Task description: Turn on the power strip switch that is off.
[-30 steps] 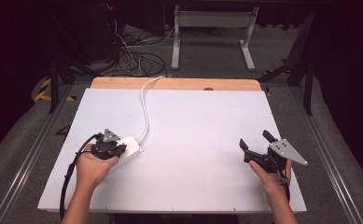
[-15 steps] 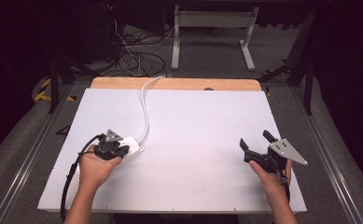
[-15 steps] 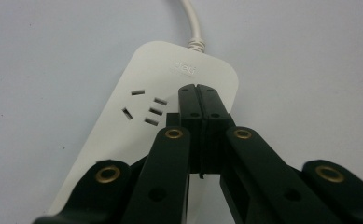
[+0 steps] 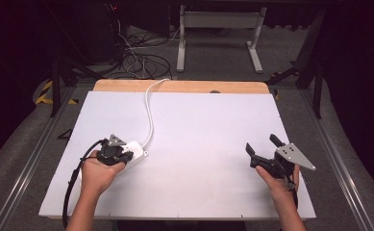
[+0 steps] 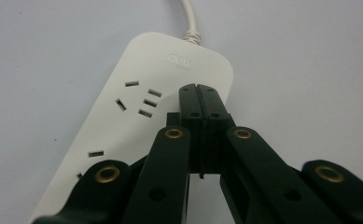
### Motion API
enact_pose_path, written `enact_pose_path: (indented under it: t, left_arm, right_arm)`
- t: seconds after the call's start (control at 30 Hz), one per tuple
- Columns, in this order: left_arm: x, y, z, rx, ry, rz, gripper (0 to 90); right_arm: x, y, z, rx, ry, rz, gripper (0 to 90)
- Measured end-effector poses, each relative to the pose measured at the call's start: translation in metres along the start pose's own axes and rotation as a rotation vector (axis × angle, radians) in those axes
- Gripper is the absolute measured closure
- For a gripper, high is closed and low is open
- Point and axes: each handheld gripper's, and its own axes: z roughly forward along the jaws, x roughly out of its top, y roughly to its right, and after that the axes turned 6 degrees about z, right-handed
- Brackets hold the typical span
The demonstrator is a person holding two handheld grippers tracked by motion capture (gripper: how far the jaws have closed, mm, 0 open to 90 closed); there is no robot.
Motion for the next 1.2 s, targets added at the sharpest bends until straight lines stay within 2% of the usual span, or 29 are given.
enact_pose_path:
  t: [0.1, 0.23, 0.33, 0.43, 0.53, 0.7, 0.9, 1.07, 1.13, 1.2]
  left_arm:
    - [0.001, -0.001, 0.0, -0.006, -0.006, -0.006, 90.0]
    - [0.002, -0.002, 0.0, -0.01, -0.012, -0.032, 90.0]
    - [0.002, -0.003, 0.0, -0.029, -0.02, -0.054, 90.0]
    - [0.005, -0.004, 0.001, -0.024, -0.032, -0.05, 90.0]
    - [0.009, -0.002, 0.001, -0.019, -0.067, -0.038, 90.0]
    - [0.011, -0.004, 0.001, -0.023, -0.079, -0.042, 90.0]
    - [0.014, -0.003, 0.001, -0.017, -0.098, -0.021, 90.0]
    - [0.015, -0.002, 0.002, -0.011, -0.112, -0.019, 90.0]
    - [0.016, -0.002, 0.003, -0.004, -0.115, -0.019, 90.0]
    - [0.014, -0.004, 0.003, -0.016, -0.106, -0.02, 90.0]
  right_arm:
    - [0.0, 0.0, 0.001, 0.003, 0.001, -0.001, 7.2]
    - [0.0, 0.0, 0.0, 0.002, 0.001, 0.002, 7.2]
    - [0.0, 0.0, 0.0, 0.004, 0.0, -0.001, 7.2]
    - [0.0, 0.0, 0.0, 0.004, -0.001, 0.003, 7.2]
    - [0.0, 0.0, 0.001, 0.004, -0.001, -0.001, 7.2]
    - [0.0, 0.0, 0.001, 0.006, -0.004, -0.006, 7.3]
    - [0.0, 0.0, 0.001, 0.005, -0.005, -0.004, 7.3]
    - [0.0, 0.0, 0.001, 0.006, -0.008, -0.001, 7.3]
    - [0.0, 0.0, 0.001, 0.005, -0.005, -0.003, 7.3]
    - [0.0, 0.0, 0.0, 0.007, -0.006, 0.002, 7.3]
